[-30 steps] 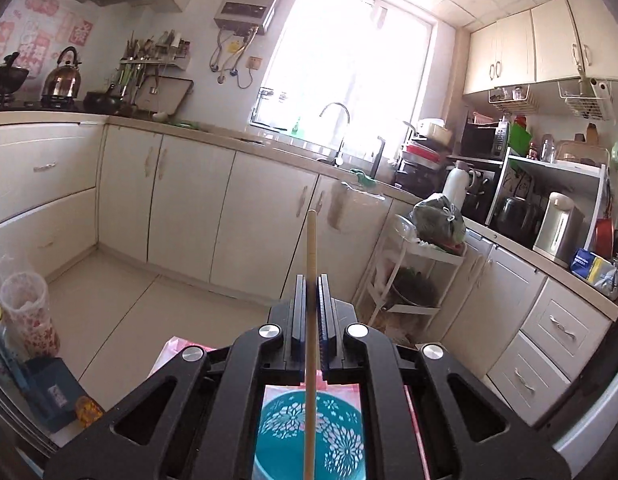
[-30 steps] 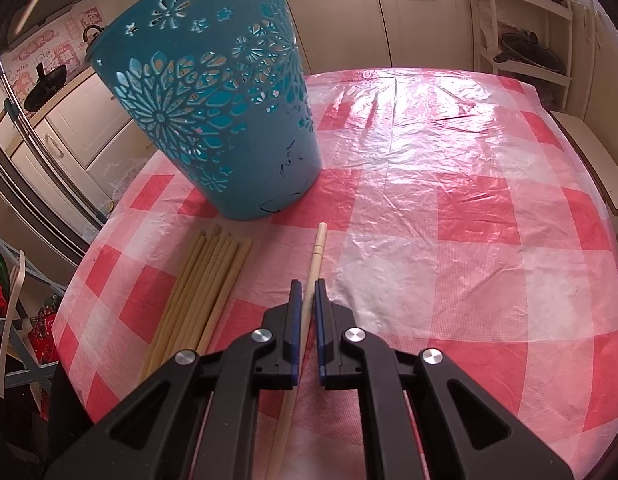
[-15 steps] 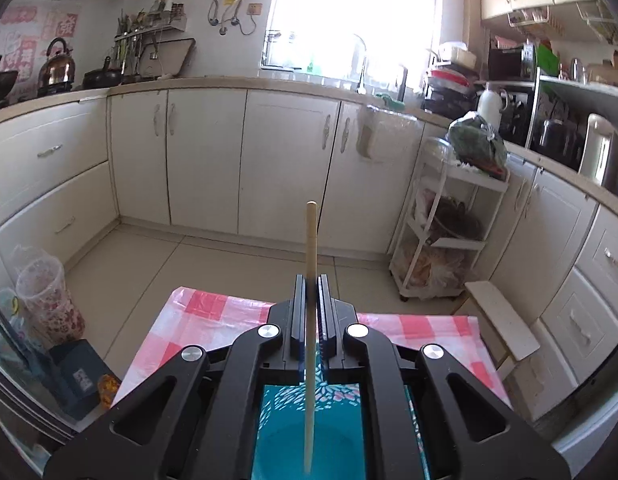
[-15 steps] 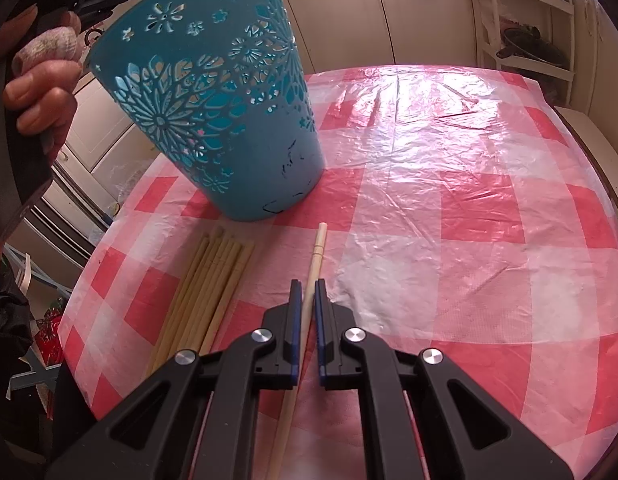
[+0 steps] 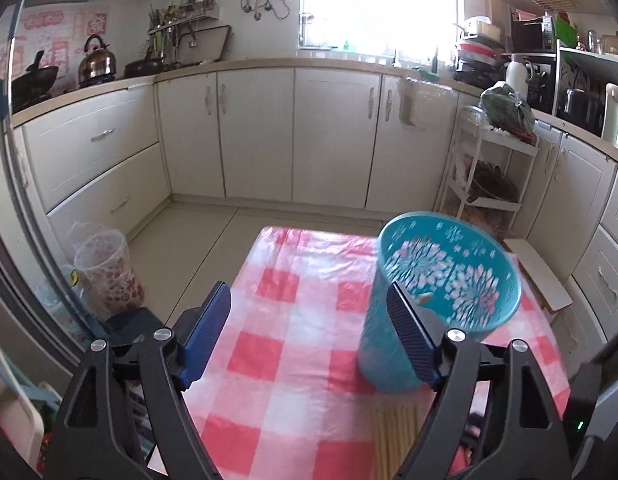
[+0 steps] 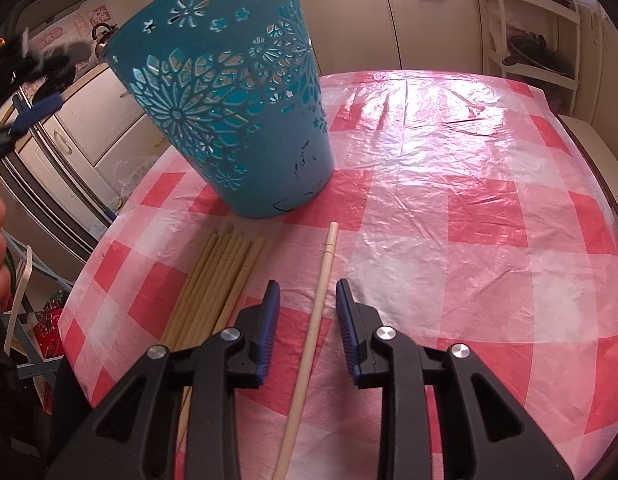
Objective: Organize utensils
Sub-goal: 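Close the right tool on a single chopstick and lift it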
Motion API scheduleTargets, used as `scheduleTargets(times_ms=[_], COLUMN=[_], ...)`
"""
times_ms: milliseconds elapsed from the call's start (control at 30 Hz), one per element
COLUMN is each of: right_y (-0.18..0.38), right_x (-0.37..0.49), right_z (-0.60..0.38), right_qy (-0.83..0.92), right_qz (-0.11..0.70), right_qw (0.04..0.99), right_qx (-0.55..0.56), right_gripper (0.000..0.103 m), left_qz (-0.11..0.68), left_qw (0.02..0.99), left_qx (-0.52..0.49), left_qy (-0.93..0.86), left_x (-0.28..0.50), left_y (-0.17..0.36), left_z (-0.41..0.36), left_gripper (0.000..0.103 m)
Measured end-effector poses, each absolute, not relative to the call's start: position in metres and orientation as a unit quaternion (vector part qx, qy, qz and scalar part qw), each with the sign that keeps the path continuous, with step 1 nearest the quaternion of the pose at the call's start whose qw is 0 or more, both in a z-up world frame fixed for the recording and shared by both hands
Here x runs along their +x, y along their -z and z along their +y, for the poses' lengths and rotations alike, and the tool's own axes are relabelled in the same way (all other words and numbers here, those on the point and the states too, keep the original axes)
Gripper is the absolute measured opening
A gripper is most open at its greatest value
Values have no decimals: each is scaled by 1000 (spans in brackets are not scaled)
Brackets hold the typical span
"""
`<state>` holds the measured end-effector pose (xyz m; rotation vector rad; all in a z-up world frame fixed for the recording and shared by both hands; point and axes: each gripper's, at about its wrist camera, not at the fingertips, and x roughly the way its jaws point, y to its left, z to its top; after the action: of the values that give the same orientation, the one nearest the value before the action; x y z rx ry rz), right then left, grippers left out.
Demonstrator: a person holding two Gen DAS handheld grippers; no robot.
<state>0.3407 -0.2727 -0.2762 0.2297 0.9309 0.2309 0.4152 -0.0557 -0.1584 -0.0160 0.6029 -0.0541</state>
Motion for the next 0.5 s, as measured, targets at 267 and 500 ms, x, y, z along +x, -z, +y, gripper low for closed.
scheduleTargets(times_ms=[267, 500], right_y=[273, 255], right_x=[341, 323], right_z=[-233, -263], right_qy=[-34, -87], right_qz=[448, 446], right_qw=[892, 886], right_qx=[-45, 91], right_gripper=[7, 6], left_qz=[372, 387], left_qw=[926, 920], left_qx=[-67, -67], left_qy=[7, 21], left_x=[362, 338], left_y=[211, 225], left_z=[5, 13], left_gripper=[77, 77])
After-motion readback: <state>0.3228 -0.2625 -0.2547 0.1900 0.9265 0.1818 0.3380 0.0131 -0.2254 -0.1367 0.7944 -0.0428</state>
